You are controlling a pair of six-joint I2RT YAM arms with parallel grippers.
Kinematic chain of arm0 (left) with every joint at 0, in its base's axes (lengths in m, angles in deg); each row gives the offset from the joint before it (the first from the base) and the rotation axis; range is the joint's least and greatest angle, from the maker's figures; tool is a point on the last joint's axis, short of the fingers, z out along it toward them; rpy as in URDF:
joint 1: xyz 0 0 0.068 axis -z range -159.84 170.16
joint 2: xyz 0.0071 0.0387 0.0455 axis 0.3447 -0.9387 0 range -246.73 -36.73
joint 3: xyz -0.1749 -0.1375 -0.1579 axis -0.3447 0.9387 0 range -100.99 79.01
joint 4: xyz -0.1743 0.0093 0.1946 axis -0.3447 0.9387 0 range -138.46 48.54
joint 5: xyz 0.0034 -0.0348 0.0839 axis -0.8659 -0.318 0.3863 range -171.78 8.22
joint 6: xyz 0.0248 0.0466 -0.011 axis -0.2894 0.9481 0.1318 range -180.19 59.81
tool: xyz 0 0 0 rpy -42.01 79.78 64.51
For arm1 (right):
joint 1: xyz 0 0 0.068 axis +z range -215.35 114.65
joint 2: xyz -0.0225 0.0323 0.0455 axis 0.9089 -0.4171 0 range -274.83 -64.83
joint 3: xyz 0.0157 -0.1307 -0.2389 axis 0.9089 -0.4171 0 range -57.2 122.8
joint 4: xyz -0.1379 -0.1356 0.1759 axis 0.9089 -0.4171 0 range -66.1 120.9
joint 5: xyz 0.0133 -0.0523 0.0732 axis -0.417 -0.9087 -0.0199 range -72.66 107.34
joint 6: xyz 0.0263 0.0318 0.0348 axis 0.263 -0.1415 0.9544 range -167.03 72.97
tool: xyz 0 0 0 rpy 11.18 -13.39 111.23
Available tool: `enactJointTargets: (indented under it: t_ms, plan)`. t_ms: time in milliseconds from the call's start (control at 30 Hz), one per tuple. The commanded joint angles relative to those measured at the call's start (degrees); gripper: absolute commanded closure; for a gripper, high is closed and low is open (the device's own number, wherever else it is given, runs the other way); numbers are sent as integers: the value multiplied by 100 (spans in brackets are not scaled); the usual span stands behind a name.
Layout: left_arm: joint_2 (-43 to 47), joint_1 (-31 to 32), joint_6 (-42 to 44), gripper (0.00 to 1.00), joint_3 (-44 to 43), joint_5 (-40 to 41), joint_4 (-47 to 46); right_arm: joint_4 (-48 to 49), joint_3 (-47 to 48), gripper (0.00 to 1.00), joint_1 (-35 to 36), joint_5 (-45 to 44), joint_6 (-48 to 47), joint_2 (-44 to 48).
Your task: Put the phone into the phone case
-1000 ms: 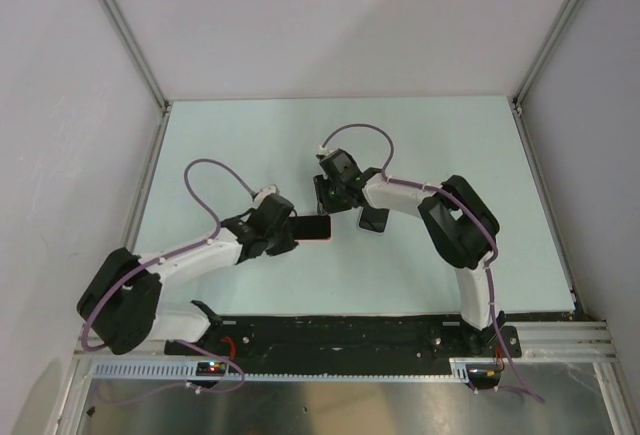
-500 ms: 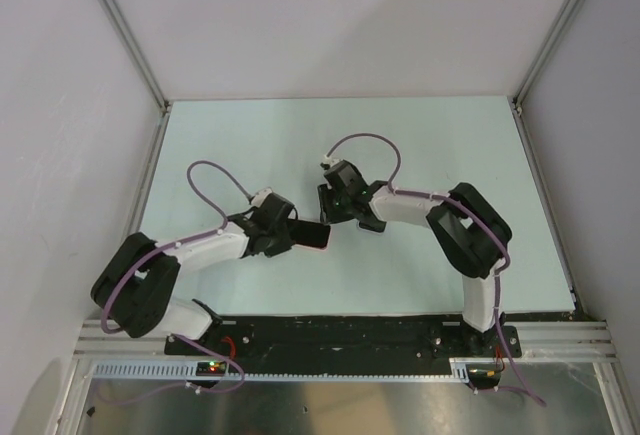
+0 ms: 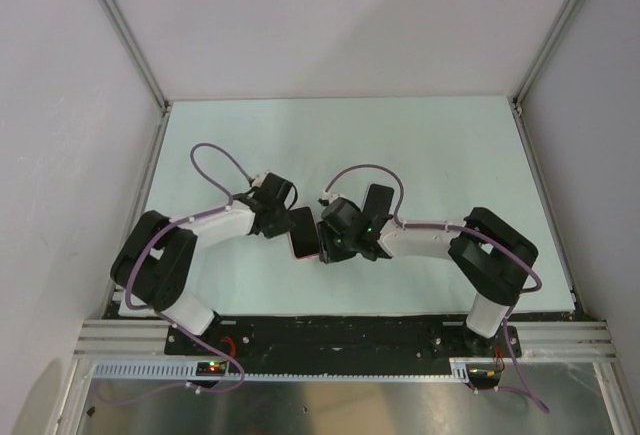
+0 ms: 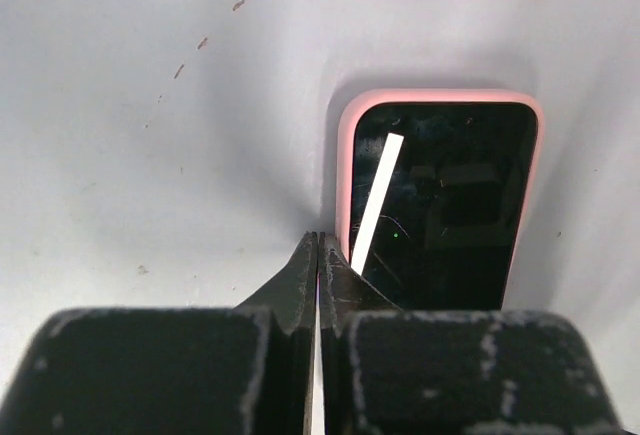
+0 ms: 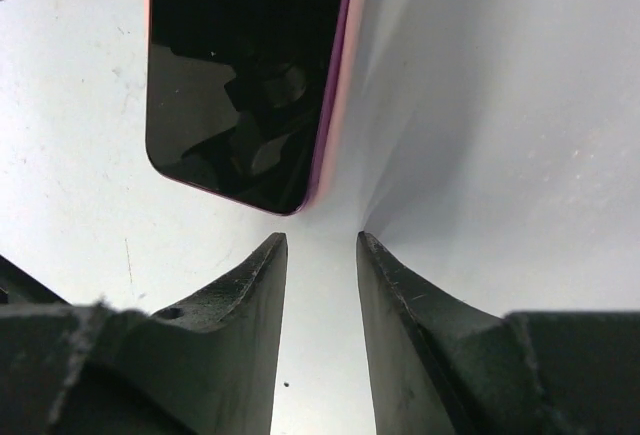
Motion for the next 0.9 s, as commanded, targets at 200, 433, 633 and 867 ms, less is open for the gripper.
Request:
enactJointTargets:
  t_ms: [200, 433, 633, 867]
  plan:
    - [1188, 41, 125, 98, 641, -61, -145, -465, -51, 61, -133, -211, 305, 631]
    - [1646, 594, -54, 96, 856, -323, -98, -446, 294, 65, -13, -240, 332, 347]
    - [1761, 819, -169, 91, 949, -345, -96, -475, 505, 65, 48, -352, 348, 264]
    - [1776, 865, -201, 81, 1067, -255, -106, -556, 775, 66, 45, -383, 331, 13]
